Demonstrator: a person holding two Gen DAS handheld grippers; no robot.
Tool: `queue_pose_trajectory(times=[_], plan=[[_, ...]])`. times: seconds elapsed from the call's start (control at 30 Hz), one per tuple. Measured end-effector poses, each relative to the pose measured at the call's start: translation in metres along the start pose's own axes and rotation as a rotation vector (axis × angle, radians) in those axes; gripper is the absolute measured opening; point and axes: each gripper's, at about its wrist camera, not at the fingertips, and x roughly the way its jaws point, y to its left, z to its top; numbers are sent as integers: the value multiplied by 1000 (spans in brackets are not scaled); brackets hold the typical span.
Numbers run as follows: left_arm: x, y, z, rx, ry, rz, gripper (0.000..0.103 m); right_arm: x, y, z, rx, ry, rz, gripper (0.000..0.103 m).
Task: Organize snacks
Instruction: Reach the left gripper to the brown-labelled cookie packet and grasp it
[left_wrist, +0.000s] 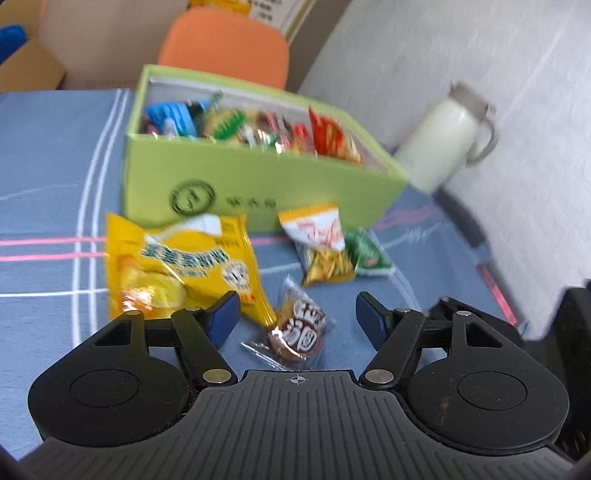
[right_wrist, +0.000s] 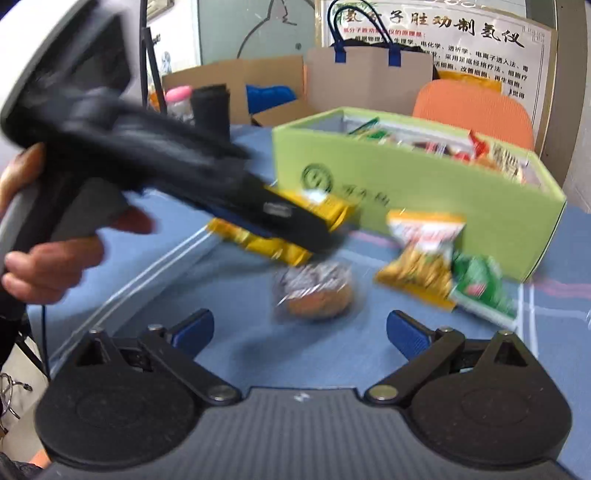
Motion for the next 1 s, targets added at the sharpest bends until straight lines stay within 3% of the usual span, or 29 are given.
queue_pose_trajectory(times=[0.1,0.2,0.27,0.47,0.57,0.67,0.8,1.0], plan=[[15,-12,-1,46,46,26,55,5,12,-8,6,33,-114,99],[26,-18,-5,68,76,57,55,0,5,-18,124,-4,-122,100],[28,-15,-9,47,85,40,56,-3,8,-22,96,-17,-133,100],[26,-36,-26,53,122,-42,56,-15,4,-28,59,16,-79,99],[25,-44,-28,72,100,9,56,-25,2,-27,22,-15,-90,99],[25,-41,-18,10,73,40,59,-20,3,-15,-20,-35,-131,99],[26,-41,-11,-39,51,91,63,5,-4,-6,-18,-2,-97,99],[32,-39,-7,-62,54,68,63,17,-10,-4,25,16,-54,99]])
